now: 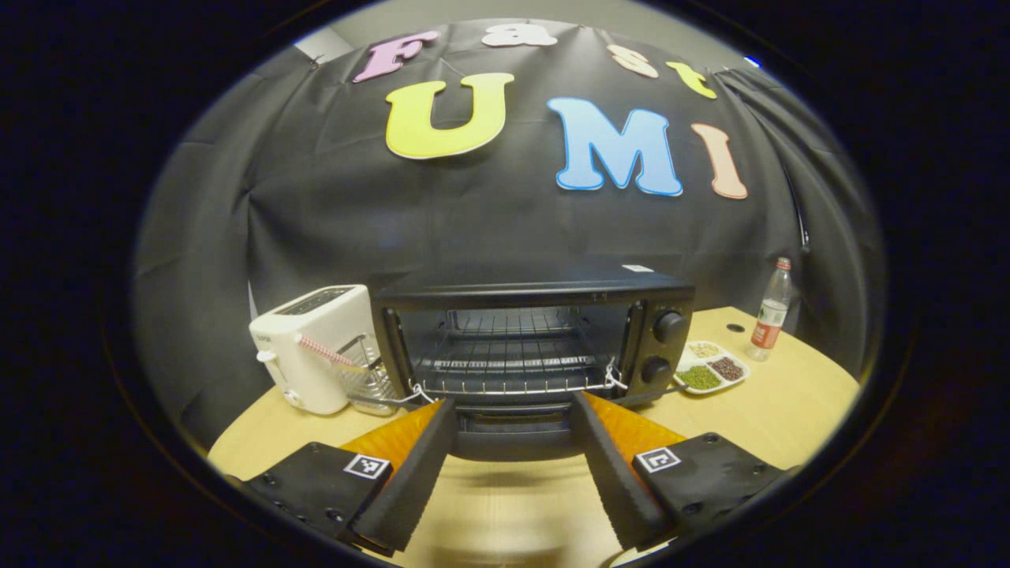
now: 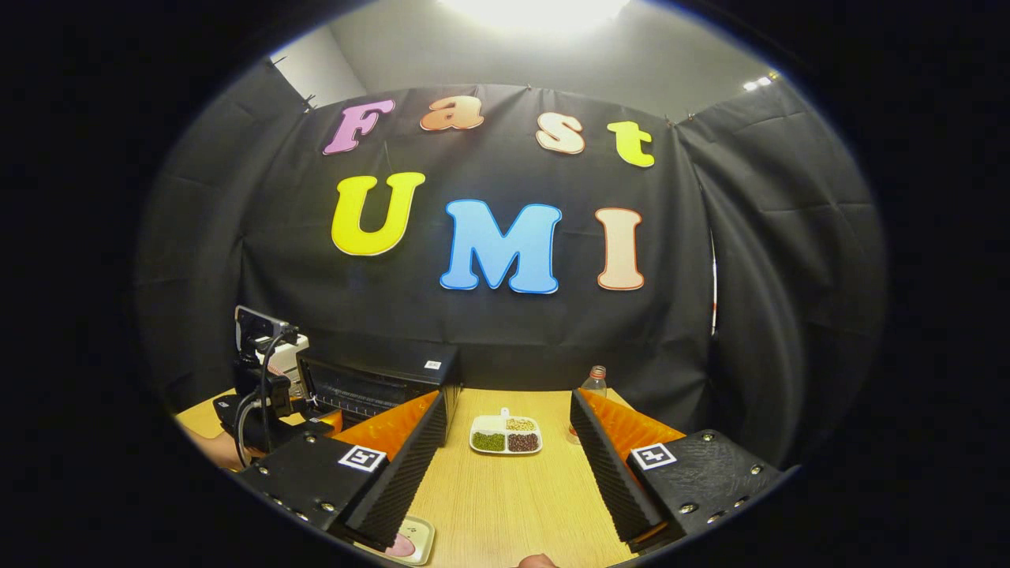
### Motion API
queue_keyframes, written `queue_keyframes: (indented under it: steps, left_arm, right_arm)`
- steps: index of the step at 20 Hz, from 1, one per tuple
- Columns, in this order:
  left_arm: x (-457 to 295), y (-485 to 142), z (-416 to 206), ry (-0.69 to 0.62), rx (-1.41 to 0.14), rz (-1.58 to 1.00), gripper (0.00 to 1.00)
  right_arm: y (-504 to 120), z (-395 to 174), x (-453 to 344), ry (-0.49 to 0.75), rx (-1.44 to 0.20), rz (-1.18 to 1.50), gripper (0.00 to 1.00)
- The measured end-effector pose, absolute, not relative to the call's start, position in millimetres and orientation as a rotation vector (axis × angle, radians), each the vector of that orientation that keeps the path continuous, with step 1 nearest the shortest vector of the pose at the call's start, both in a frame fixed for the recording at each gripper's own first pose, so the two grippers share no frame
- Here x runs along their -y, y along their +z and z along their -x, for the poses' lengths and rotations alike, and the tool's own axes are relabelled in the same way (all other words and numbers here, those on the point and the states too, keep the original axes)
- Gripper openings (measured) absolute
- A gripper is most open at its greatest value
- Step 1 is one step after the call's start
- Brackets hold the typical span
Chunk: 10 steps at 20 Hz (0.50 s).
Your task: Open the electric oven with the left hand, put the food in, and close the electric oven.
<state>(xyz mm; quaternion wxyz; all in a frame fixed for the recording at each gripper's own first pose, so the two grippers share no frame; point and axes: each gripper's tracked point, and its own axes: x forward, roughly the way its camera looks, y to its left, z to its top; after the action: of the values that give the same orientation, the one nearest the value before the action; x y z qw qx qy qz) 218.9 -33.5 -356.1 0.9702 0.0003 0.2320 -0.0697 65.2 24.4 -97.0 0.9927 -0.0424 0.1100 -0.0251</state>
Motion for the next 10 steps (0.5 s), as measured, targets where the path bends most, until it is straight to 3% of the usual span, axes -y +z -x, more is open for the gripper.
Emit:
queue_keyframes:
  steps: [10]
  left_arm:
    - [40, -403, -185, -0.140, -0.579, -0.002, 0.97]
  right_arm:
    - [-112, -51, -28, -0.009, -0.273, 0.073, 0.97]
